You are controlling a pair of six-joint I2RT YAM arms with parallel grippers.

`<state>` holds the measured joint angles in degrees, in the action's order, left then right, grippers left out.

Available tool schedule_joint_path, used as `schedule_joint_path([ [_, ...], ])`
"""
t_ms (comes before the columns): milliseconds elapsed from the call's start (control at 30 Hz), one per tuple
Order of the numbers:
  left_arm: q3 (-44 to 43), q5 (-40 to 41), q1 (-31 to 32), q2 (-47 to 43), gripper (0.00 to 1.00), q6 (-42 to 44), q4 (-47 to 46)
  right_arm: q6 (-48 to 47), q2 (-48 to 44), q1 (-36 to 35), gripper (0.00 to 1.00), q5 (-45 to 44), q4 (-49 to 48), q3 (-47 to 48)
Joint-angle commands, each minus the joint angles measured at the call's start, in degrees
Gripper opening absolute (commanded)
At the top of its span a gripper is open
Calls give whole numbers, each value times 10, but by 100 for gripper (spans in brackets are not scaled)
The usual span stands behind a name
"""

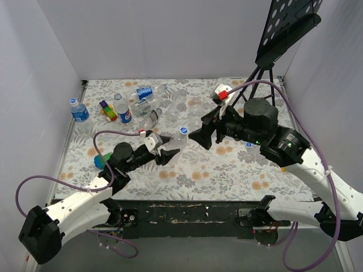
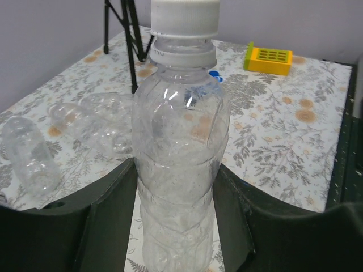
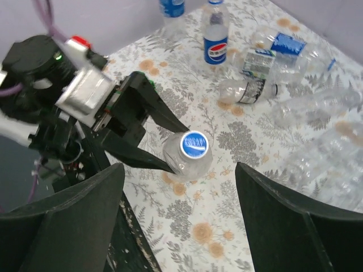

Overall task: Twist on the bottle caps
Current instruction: Screw the bottle cap onto the plastic bottle.

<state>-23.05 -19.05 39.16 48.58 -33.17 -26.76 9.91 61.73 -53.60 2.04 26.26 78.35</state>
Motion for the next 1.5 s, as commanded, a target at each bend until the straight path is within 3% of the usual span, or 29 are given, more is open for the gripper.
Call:
schedule_joint_path([
  [0,-45,-141,-1,23,45,21,80,-188,6,29,86,209,150,76],
  [133,-67,-261,0,59,45,23,107,-273,18,31,82,267,231,101],
  [300,-70,-311,-1,71,45,35,114,-333,34,31,79,250,280,99],
  [467,-67,-311,-1,68,45,38,115,-379,46,31,74,231,295,79],
  [867,-67,-314,-1,69,45,44,116,-420,68,31,59,277,288,63],
  [1467,-67,-313,-1,66,45,46,115,-416,105,29,51,274,275,63],
])
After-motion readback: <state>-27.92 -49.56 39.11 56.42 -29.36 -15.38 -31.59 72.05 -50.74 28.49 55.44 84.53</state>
